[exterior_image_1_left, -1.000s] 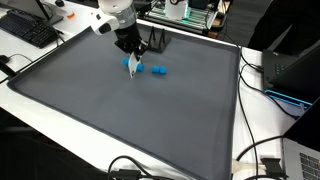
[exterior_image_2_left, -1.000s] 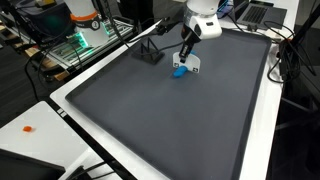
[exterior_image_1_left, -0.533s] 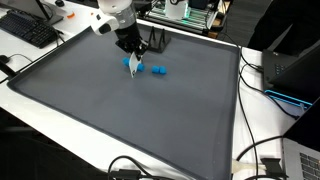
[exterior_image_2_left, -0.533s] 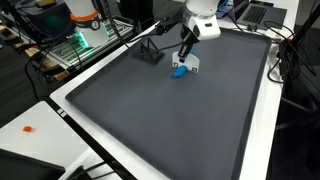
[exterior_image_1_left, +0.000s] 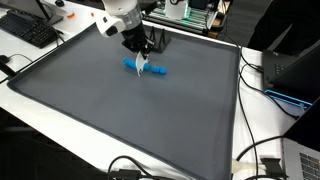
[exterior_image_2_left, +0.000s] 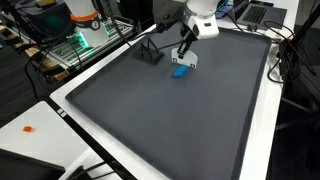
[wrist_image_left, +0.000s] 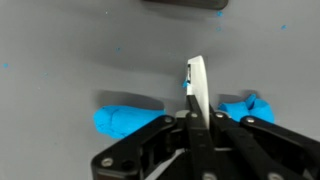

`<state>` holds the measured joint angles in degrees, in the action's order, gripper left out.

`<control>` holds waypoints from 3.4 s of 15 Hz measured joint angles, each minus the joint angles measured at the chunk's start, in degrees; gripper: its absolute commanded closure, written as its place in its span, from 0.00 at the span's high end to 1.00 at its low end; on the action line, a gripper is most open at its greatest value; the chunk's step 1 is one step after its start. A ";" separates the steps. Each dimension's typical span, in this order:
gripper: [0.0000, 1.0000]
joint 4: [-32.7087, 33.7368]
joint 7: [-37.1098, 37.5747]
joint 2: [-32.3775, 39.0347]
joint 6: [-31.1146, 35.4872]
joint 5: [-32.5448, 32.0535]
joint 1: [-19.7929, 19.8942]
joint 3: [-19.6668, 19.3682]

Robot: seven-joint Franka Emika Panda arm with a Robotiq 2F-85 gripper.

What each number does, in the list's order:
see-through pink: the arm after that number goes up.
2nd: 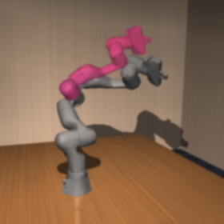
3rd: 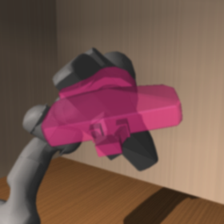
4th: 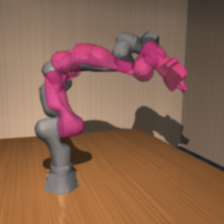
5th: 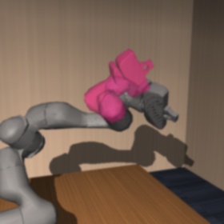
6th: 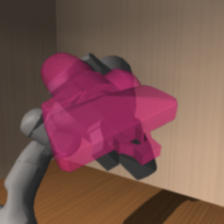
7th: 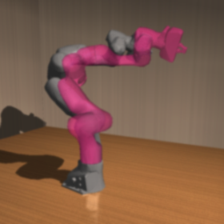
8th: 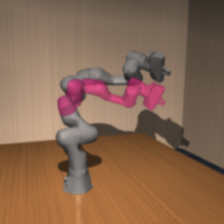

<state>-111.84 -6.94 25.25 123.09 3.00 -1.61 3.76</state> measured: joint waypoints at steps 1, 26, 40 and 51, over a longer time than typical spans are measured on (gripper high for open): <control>0.01 0.00 0.00 -0.02 -0.06 0.01 -0.06 0.17; 0.01 0.60 0.16 -1.91 1.54 -5.50 0.07 -2.65; 0.01 -2.52 2.75 -1.46 6.05 -6.31 -0.30 -2.65; 0.01 -1.28 8.66 -0.94 -1.09 -4.23 -1.11 -1.33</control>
<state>-113.12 1.72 24.31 122.00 -1.23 -2.72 2.43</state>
